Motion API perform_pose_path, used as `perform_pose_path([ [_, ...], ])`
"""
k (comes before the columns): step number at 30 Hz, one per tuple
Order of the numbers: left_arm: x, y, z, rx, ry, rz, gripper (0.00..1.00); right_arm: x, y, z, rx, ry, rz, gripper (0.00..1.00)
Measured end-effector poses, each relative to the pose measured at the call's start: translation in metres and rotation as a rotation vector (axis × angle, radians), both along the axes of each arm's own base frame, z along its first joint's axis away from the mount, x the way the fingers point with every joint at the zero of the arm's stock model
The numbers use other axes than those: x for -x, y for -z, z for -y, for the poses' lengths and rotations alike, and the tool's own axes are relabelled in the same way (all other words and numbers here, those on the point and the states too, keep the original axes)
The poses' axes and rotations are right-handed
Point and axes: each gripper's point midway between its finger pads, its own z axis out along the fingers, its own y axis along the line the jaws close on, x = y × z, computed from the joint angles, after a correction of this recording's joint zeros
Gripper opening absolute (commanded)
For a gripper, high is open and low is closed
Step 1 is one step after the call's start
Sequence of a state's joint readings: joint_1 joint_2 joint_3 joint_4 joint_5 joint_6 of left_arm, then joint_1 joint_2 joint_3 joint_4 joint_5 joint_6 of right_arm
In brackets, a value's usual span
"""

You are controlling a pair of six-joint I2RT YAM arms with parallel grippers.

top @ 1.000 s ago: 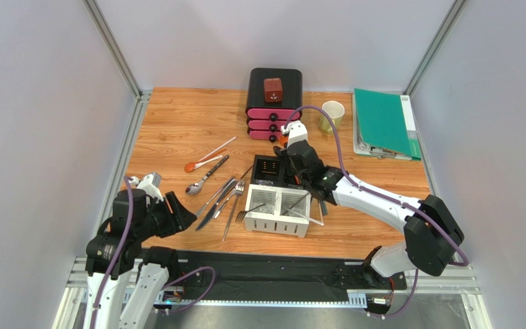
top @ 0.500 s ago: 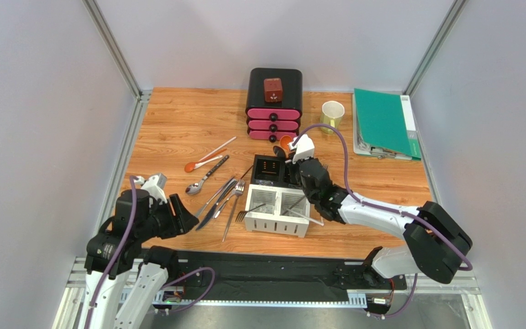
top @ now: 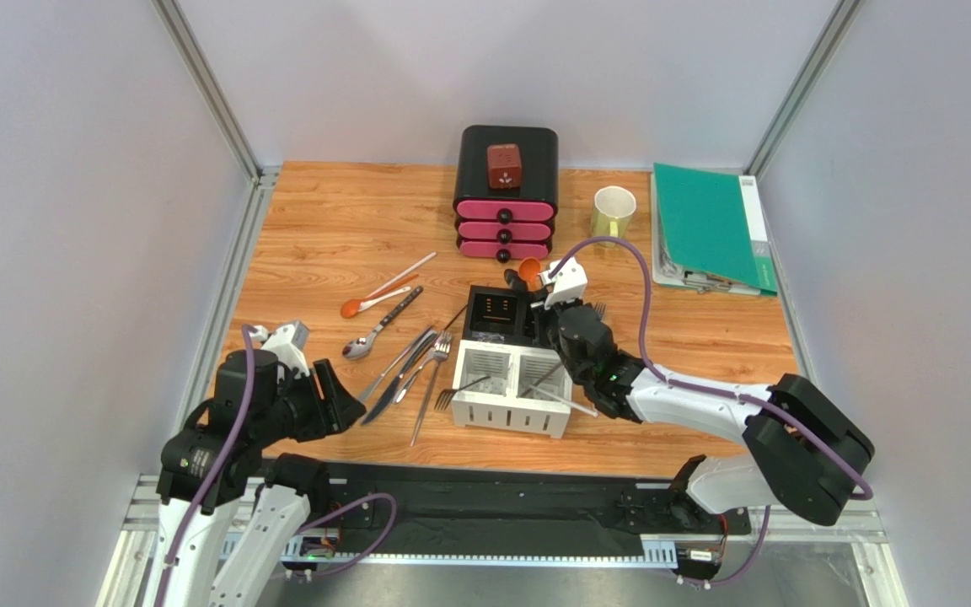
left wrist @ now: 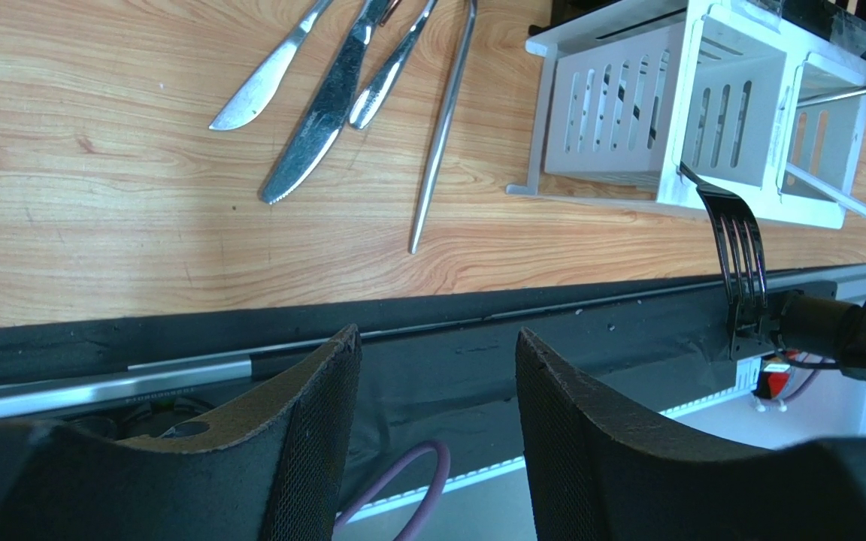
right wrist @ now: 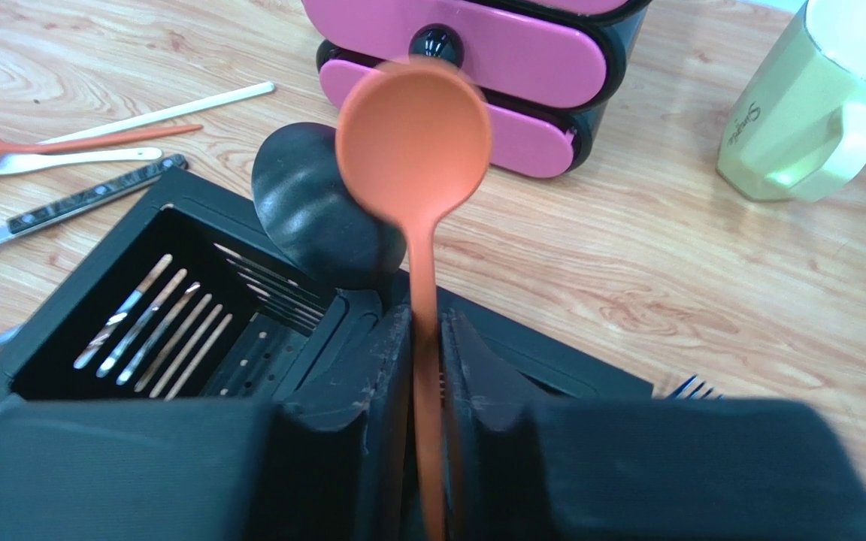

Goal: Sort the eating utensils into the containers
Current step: Place the spoon in the storage box, then pick up the fork at the center of the board.

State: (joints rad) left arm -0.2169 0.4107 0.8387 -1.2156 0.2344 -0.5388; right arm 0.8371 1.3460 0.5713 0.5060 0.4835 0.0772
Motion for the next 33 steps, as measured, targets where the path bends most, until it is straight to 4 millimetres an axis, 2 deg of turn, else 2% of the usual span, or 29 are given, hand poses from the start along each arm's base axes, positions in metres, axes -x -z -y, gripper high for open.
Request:
perform_pose_path([
  [7,-0.001,0.001,-0.001,-0.007,-0.002,-0.004,0.59,0.006,0.000,0.003,-0.008,0.008,-0.028,0.40],
  [8,-0.001,0.001,-0.001,-0.008,-0.002,-0.005,0.59,0.006,0.000,0.003,-0.010,0.009,-0.032,0.44],
  [12,-0.001,0.001,-0.001,-0.009,-0.004,-0.004,0.59,0.012,0.014,0.007,0.026,0.013,-0.079,0.47],
  [16,-0.002,0.001,-0.001,-0.009,-0.004,-0.004,0.59,0.019,0.007,0.017,0.038,0.026,-0.088,0.49],
  [19,-0.003,-0.001,-0.001,-0.010,-0.006,-0.004,0.59,0.023,-0.011,0.029,0.037,0.055,-0.078,0.52],
  [21,-0.005,-0.002,-0.002,-0.015,-0.012,0.002,0.59,0.024,-0.033,0.036,0.027,0.081,-0.061,0.53],
  [25,-0.008,-0.003,-0.003,-0.009,-0.031,0.004,0.59,0.021,-0.100,0.054,-0.018,0.171,0.001,0.53],
  [27,-0.010,-0.004,-0.001,0.001,-0.037,0.007,0.59,0.018,-0.129,0.071,-0.059,0.241,0.010,0.53],
  [28,-0.012,-0.005,-0.001,0.007,-0.043,0.008,0.59,0.018,-0.137,0.080,-0.074,0.274,0.000,0.53],
  [29,-0.014,-0.006,0.000,0.013,-0.047,0.009,0.60,0.013,-0.140,0.098,-0.083,0.336,-0.010,0.54],
  [31,-0.019,-0.009,0.002,0.025,-0.058,0.015,0.60,0.010,-0.131,0.131,-0.098,0.435,-0.058,0.54],
  [33,-0.026,-0.012,0.004,0.039,-0.068,0.024,0.60,0.009,-0.107,0.167,-0.091,0.530,-0.145,0.55],
])
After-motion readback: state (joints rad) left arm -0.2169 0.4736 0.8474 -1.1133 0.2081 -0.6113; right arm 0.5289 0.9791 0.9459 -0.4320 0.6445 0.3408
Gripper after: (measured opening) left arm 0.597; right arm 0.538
